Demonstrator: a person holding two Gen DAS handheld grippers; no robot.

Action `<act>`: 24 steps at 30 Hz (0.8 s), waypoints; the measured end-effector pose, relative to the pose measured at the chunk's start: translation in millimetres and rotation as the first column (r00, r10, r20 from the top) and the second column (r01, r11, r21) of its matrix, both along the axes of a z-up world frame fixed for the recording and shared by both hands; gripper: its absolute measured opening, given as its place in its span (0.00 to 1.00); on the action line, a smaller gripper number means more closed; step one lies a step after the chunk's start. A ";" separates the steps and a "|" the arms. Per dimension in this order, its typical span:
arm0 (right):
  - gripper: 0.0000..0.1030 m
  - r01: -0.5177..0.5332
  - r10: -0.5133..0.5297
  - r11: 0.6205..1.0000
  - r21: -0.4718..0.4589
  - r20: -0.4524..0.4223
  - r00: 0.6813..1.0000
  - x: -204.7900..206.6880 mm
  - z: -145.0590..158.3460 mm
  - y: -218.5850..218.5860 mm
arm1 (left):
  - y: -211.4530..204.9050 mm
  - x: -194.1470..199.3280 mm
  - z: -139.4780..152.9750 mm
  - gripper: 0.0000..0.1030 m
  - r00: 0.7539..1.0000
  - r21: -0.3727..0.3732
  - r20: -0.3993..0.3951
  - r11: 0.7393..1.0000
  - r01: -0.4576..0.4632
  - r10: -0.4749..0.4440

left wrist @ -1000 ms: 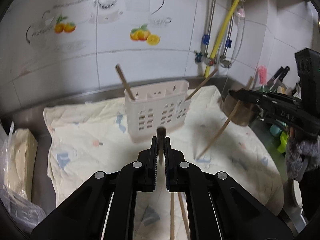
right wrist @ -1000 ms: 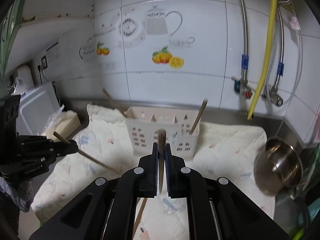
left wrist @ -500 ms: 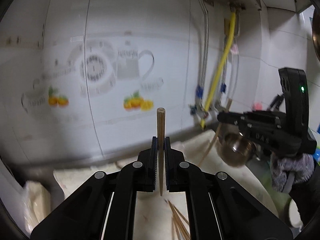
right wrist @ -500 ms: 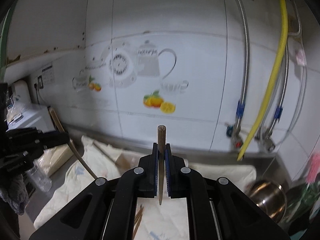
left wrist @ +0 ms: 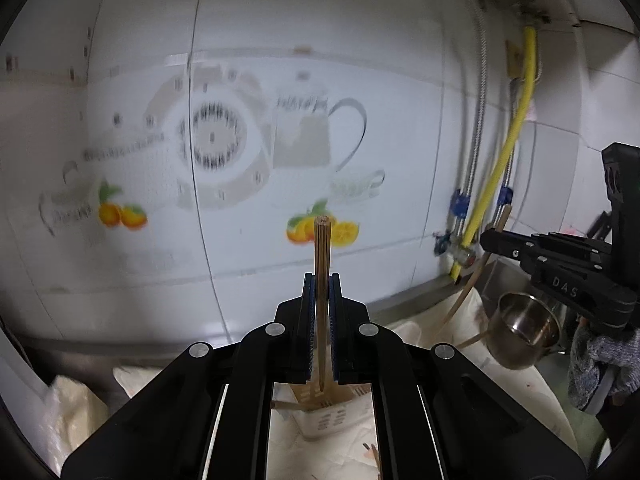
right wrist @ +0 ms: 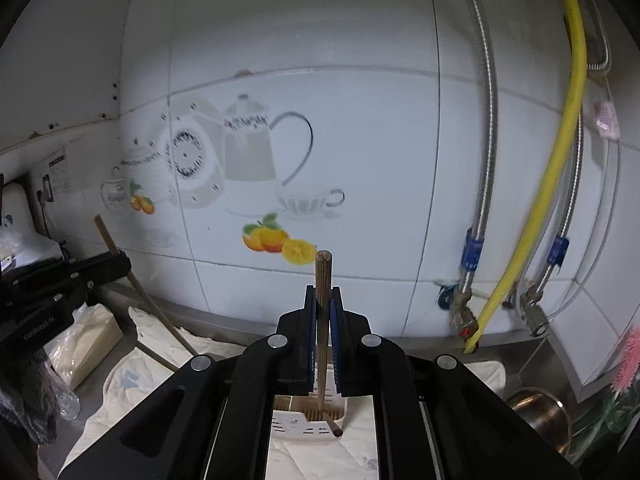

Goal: Organize utensils
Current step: 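Lift both chopsticks upright and carry them above the white holder, then open both tools to release the chopsticks into the holder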

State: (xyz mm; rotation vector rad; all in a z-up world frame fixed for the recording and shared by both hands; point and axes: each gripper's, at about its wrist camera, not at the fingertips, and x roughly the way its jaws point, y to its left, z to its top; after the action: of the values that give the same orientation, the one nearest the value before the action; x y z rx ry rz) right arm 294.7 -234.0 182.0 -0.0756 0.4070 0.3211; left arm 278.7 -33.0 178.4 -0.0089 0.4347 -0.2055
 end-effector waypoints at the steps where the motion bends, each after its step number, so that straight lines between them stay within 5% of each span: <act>1: 0.06 0.000 0.000 1.000 0.003 -0.010 1.000 3.0 -4.1 0.5 | 1.2 3.1 -6.0 0.05 1.000 0.001 -0.014 1.000 -0.003 0.003; 14: 0.06 -0.002 -0.001 1.000 -0.021 -0.104 0.995 22.1 -48.7 8.8 | 9.1 16.0 -43.7 0.05 0.993 0.007 -0.119 1.000 -0.014 0.015; 24: 0.08 0.003 -0.005 1.000 -0.014 -0.112 0.994 19.1 -50.0 6.8 | 8.8 10.3 -45.0 0.07 0.992 0.002 -0.126 1.000 -0.005 0.005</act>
State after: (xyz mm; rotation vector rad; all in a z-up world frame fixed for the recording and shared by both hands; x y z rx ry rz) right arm 313.8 -227.2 132.0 -0.0707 0.5203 0.3197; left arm 288.9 -24.2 133.3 -0.0213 0.5609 -0.1999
